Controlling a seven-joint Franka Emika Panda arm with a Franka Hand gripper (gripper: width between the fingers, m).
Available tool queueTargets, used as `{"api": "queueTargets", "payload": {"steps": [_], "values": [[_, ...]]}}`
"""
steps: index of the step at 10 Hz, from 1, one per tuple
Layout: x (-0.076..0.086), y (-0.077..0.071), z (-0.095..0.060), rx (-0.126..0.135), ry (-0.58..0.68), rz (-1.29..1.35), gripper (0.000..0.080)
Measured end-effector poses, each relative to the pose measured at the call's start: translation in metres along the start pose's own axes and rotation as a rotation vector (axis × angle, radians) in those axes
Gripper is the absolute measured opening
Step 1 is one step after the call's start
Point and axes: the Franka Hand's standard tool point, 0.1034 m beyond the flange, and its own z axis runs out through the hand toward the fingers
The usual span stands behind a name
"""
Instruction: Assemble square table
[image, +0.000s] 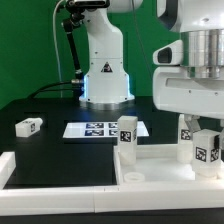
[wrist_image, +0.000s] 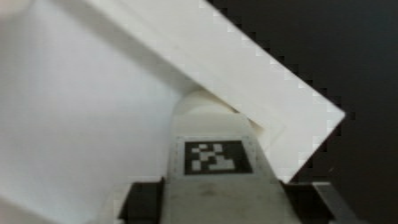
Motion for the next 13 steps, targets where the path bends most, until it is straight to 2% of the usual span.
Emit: {"api": "queueTargets", "payload": {"steps": [3, 6, 7, 8, 9, 10, 13], "values": [[-0.0032, -0.0032, 0.0016, 0.053, -0.063, 0.43, 0.0293], [-0.0036, -0.0038, 0.0015, 0.055, -0.071, 0.509, 0.0293], [-0.0035, -0.0038, 0.0015, 0.055, -0.07, 0.496, 0.0475], [-0.0005, -0.0048, 0.0006, 0.065, -0.04, 0.213, 0.06], [-0.0002, -0.0055, 0.0003, 0.074, -0.029, 0.045, 0.06], [-0.0003, -0.0036, 0.0006, 0.075, -0.025, -0.061, 0.0639], [0.001, -0.0028, 0.0013, 0.075, -0.017, -0.242, 0.0648]]}}
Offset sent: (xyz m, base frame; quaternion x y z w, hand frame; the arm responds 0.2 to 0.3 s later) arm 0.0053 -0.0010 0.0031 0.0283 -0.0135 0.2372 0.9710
